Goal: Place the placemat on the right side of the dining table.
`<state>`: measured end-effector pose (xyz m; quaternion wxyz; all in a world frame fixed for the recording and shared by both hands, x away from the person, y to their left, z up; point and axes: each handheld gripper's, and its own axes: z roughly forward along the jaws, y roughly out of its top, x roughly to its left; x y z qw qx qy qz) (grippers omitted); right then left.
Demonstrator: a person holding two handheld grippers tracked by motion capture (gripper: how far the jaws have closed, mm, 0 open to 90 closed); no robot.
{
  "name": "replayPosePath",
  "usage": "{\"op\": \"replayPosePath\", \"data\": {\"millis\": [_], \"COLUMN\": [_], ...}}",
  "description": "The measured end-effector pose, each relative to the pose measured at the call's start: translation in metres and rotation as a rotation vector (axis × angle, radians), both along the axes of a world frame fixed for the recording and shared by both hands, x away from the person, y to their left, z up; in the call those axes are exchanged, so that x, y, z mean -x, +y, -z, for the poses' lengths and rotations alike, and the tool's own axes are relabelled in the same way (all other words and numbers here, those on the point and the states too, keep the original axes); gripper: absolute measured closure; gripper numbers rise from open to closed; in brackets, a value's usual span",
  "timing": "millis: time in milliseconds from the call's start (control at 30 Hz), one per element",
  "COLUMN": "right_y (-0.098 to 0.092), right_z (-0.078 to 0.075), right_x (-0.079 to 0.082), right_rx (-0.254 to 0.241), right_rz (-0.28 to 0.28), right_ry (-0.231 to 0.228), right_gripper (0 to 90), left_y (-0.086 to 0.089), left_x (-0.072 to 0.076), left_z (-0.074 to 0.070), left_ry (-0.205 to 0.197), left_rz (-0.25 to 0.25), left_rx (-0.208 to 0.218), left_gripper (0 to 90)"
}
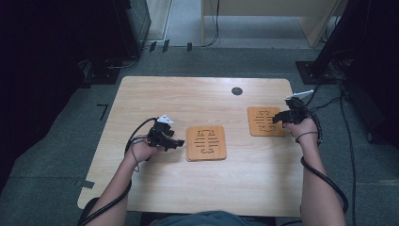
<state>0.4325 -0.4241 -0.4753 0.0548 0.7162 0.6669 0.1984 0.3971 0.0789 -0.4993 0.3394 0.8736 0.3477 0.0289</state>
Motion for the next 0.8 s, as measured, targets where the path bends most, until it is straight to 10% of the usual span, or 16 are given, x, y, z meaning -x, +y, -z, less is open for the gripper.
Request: {"op": "replayPosePath", "data": {"millis": [800], "right_y": [0.025], "right_z": [-0.002], "right_x": [0.011], "right_rx": [0.034], "right_rz": [-0.124], "right_ry": [-0.069], "right_gripper": [20.6], "left_y": [0.0], "left_x": [0.0], "left_z": [0.001], "left_ry": [0.002], "left_rz": [-0.002], "left_rx": [0.009], "left_gripper": [25.8]}}
